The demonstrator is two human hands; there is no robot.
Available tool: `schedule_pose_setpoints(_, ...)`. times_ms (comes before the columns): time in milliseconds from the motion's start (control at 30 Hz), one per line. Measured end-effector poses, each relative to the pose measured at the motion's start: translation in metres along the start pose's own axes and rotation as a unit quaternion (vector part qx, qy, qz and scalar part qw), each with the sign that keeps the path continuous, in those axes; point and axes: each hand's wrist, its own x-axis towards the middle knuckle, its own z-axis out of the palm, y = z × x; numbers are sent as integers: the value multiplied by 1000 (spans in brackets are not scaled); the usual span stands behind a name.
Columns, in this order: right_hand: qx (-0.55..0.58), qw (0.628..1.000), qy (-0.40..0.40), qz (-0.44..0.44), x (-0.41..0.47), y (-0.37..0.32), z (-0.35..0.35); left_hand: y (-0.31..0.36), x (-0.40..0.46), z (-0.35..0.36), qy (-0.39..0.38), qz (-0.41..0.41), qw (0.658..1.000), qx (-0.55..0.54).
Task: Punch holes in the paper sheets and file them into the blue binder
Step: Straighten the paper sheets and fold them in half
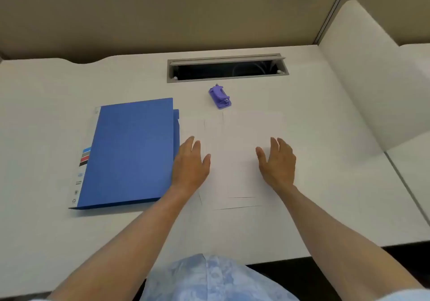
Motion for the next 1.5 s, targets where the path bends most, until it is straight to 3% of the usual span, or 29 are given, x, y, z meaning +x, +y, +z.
schedule_pose_setpoints(100, 6, 997, 46, 67, 0, 6, -2, 11, -3, 10, -30, -93, 993, -67)
schedule_pose_setpoints(300, -61, 986, -7, 158, -4, 16, -6, 16, -7, 31, -74, -219, 970, -73)
schedule_pose_setpoints(733, -49, 981, -43, 183, 5, 11, -8, 22, -1, 36, -67, -239, 966, -70)
schedule_pose_setpoints(1200, 135, 959, -95, 232, 4, 13, -18, 23, 2, 30, -46, -278, 937, -207)
schedule_pose_setpoints(1367, 149, 957, -101, 229, -2, 15, -19, 20, 0, 29, -62, -262, 930, -249)
schedule_pose_setpoints(1500, 95, 966, -111, 215, -12, 12, -19, 15, -11, 31, -70, -258, 922, -279)
